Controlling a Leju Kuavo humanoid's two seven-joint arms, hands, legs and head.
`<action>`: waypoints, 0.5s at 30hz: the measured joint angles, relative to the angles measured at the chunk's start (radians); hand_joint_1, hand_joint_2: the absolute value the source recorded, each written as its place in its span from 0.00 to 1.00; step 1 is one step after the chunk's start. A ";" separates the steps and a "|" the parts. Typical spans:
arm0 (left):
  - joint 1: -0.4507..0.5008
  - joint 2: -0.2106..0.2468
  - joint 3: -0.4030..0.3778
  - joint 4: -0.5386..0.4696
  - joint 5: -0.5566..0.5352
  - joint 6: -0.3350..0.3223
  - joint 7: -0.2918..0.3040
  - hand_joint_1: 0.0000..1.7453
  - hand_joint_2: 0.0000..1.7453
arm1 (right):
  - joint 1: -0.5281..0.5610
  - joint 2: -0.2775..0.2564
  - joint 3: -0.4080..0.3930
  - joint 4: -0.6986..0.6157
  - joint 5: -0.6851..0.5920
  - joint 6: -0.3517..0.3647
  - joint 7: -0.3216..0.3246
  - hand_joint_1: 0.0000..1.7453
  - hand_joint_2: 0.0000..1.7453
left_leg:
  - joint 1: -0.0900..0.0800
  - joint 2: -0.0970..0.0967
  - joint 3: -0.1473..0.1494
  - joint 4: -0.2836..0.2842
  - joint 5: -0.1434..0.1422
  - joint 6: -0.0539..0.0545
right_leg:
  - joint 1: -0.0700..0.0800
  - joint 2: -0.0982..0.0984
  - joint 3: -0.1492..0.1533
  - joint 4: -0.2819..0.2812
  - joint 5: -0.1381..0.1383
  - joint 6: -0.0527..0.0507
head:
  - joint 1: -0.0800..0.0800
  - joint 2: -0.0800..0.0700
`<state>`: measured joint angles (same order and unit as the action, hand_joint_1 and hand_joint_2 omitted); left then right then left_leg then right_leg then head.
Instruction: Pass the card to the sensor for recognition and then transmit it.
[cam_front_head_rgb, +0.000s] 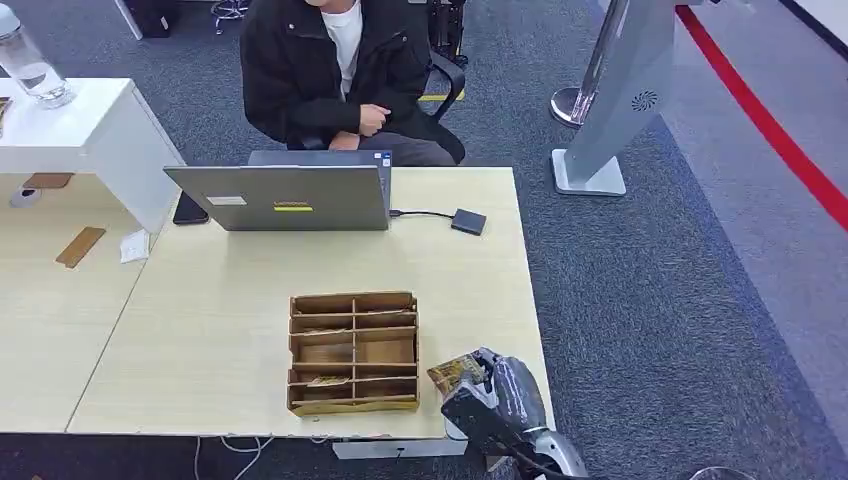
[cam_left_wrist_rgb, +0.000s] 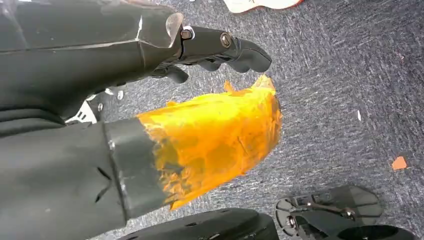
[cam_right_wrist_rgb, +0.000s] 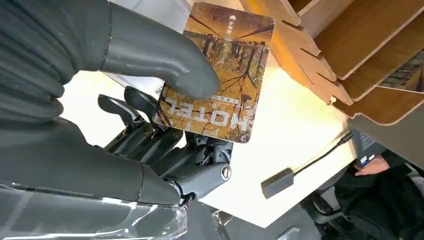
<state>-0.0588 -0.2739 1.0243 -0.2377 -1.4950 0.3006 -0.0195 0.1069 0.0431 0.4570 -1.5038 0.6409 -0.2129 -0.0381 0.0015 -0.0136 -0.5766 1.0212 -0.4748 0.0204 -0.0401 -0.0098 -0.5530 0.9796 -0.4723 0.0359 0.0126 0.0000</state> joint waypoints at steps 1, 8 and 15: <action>0.000 0.000 0.000 0.000 0.000 0.000 0.000 0.00 0.00 | 0.000 0.000 0.000 0.000 0.000 0.000 0.002 1.00 1.00 | 0.000 0.000 0.000 0.000 0.000 0.000 | 0.000 0.000 0.000 0.000 0.000 0.000 | 0.000 0.000; 0.000 0.000 0.000 0.000 -0.001 0.000 0.000 0.00 0.00 | 0.000 -0.003 0.000 0.003 0.008 0.013 0.011 1.00 1.00 | 0.000 0.000 0.000 0.000 0.000 0.000 | 0.000 0.000 0.000 0.000 0.000 0.000 | 0.000 0.000; 0.000 0.000 0.000 0.000 -0.001 0.000 0.000 0.00 0.00 | -0.001 -0.005 0.000 0.008 0.012 0.014 0.021 1.00 1.00 | 0.000 0.000 0.000 0.000 0.000 0.000 | 0.000 0.000 0.000 0.000 0.000 0.000 | 0.000 0.000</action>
<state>-0.0588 -0.2739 1.0243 -0.2377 -1.4961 0.3002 -0.0195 0.1062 0.0378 0.4570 -1.4958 0.6527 -0.1984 -0.0175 0.0015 -0.0136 -0.5766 1.0212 -0.4748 0.0204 -0.0401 -0.0098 -0.5530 0.9796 -0.4723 0.0359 0.0126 0.0000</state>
